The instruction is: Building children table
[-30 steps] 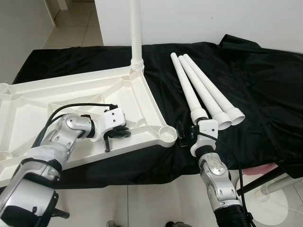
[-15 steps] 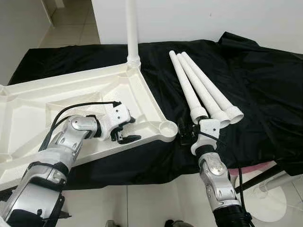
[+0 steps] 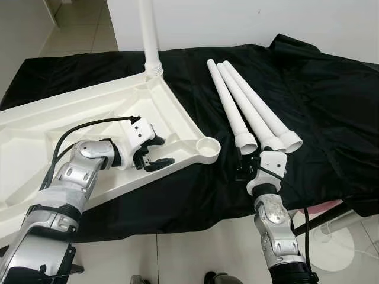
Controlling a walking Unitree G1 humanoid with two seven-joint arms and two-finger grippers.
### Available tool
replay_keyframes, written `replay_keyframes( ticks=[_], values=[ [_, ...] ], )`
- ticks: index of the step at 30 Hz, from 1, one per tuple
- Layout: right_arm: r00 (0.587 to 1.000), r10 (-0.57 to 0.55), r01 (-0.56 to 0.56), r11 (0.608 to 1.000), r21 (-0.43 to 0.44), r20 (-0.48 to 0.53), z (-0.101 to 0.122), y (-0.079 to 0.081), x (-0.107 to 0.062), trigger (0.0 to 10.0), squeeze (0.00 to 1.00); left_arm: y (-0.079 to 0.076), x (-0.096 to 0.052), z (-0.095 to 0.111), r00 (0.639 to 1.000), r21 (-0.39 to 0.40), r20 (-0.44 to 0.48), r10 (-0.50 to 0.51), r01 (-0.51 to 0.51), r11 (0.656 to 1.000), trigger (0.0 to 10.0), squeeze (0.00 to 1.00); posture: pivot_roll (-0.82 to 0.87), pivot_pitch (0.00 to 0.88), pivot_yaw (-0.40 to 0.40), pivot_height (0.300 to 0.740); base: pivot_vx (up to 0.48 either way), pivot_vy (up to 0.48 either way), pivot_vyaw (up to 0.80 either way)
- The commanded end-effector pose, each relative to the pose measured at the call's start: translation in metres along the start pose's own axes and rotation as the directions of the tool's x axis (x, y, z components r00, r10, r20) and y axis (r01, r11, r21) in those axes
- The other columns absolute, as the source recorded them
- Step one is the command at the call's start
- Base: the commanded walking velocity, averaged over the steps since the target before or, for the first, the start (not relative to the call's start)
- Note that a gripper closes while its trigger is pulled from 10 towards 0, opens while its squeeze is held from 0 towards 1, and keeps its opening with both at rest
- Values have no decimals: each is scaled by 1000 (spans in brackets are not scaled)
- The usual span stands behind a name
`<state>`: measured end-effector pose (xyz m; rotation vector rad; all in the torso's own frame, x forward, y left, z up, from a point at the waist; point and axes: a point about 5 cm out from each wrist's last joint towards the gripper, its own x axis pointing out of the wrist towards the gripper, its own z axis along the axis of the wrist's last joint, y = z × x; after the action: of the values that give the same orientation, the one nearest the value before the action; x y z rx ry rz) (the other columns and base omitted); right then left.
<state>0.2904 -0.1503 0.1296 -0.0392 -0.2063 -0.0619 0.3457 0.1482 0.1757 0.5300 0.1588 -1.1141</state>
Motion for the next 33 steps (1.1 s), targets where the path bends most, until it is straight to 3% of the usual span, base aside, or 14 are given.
replay_keyframes(
  ticks=[1, 6, 15, 19, 24, 27, 33],
  values=[
    [1000, 11, -11, 1000, -2, -9, -2, 3, 1, 10000, 0, 7, -3, 3, 992, 29, -40, 118, -117, 993, 10000, 0, -83, 109, 13, 740, 0, 0, 0],
    [1000, 11, -11, 1000, -4, 1, 1, 2, 4, 10000, 0, 4, 9, -7, 973, -66, -150, 174, -186, 980, 10000, 0, -85, 109, 16, 740, 0, 0, 0],
    [1000, 7, -7, 1000, -10, 3, 2, 1, 6, 10000, 0, 4, 15, -16, 935, -110, -269, 230, -267, 957, 10000, 0, -84, 112, 19, 740, 0, 0, 0],
    [1000, 5, -5, 1000, -9, 3, 2, 2, 6, 10000, 0, 7, 14, -20, 906, -80, -328, 266, -308, 948, 10000, 0, -81, 113, 24, 740, 0, 0, 0],
    [1000, 7, -7, 1000, -7, 5, 2, 5, 7, 10000, 0, 16, 5, -22, 851, 13, -406, 332, -358, 934, 10000, 0, -84, 117, 29, 740, 0, 0, 0],
    [1000, 7, -7, 1000, -7, 5, 2, 5, 7, 10000, 0, 18, 3, -21, 844, 25, -412, 344, -367, 930, 10000, 0, -84, 117, 29, 740, 0, 0, 0],
    [1000, -3, 3, 1000, -9, 2, 1, 3, 5, 10000, 0, 33, -16, -8, 837, 50, -410, 362, -376, 925, 10000, 0, -87, 124, 32, 740, 0, 0, 0]
  ],
)
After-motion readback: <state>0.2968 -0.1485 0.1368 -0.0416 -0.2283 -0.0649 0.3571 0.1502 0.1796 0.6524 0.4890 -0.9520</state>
